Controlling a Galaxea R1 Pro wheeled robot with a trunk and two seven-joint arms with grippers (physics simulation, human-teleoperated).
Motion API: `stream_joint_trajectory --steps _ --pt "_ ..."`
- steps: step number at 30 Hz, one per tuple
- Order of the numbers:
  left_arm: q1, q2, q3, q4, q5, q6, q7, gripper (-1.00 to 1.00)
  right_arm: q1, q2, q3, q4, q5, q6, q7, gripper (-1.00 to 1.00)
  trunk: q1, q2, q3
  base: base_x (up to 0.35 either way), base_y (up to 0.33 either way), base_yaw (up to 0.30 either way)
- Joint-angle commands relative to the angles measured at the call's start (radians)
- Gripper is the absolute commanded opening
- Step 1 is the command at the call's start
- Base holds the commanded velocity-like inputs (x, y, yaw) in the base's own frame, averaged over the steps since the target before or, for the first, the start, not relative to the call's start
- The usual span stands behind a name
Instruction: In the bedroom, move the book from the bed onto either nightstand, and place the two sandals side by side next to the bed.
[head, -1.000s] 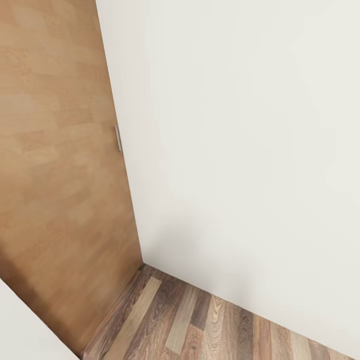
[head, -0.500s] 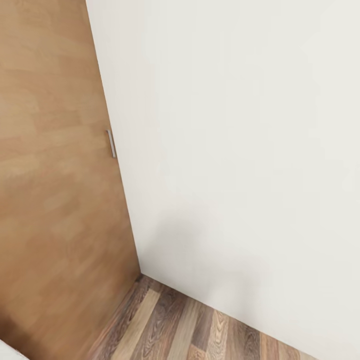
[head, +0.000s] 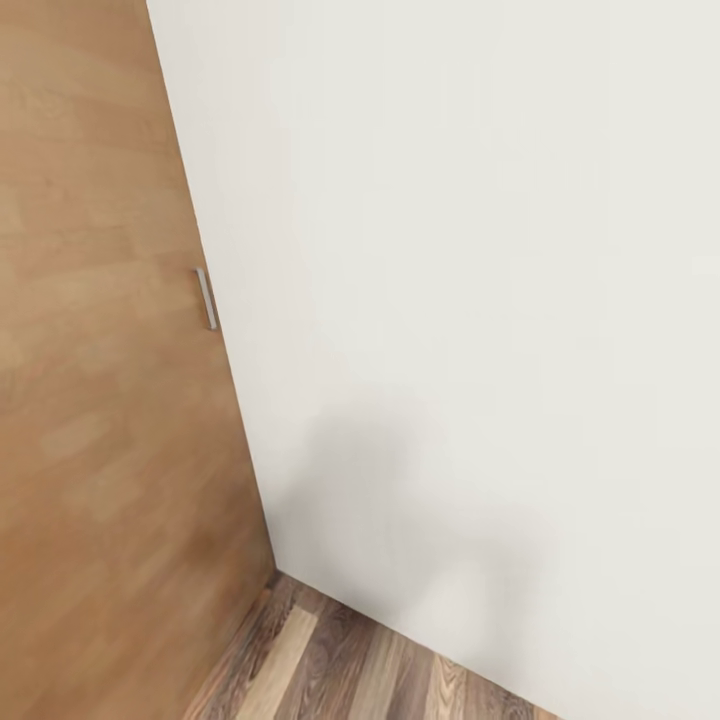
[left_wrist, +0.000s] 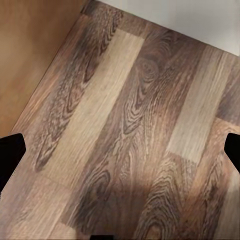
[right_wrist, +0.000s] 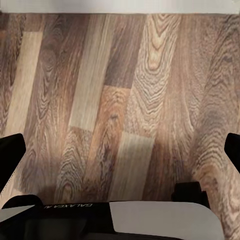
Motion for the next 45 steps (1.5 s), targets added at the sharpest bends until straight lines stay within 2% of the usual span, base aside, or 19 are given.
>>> stream_joint_trajectory --steps 1,22,36,45 --pt "0.000 0.000 0.001 0.000 0.000 -0.002 0.000 1.00 -0.001 0.000 -0.002 0.001 -0.006 0.000 0.006 1.00 0.000 0.000 -0.001 0.265 0.000 0.000" --pt "0.000 0.000 0.001 0.000 0.000 -0.002 0.000 1.00 -0.001 0.001 -0.002 0.001 -0.006 0.000 0.006 1.00 0.000 0.000 -0.001 0.261 0.000 0.000" --pt "0.000 0.000 0.001 0.000 0.000 -0.002 0.000 1.00 -0.001 0.001 -0.002 0.001 -0.006 0.000 0.006 1.00 0.000 0.000 -0.001 0.049 0.003 0.000" --pt "0.000 0.000 0.001 0.000 0.000 -0.002 0.000 1.00 -0.001 0.001 -0.002 0.001 -0.006 0.000 0.006 1.00 0.000 0.000 -0.001 0.196 0.082 0.000"
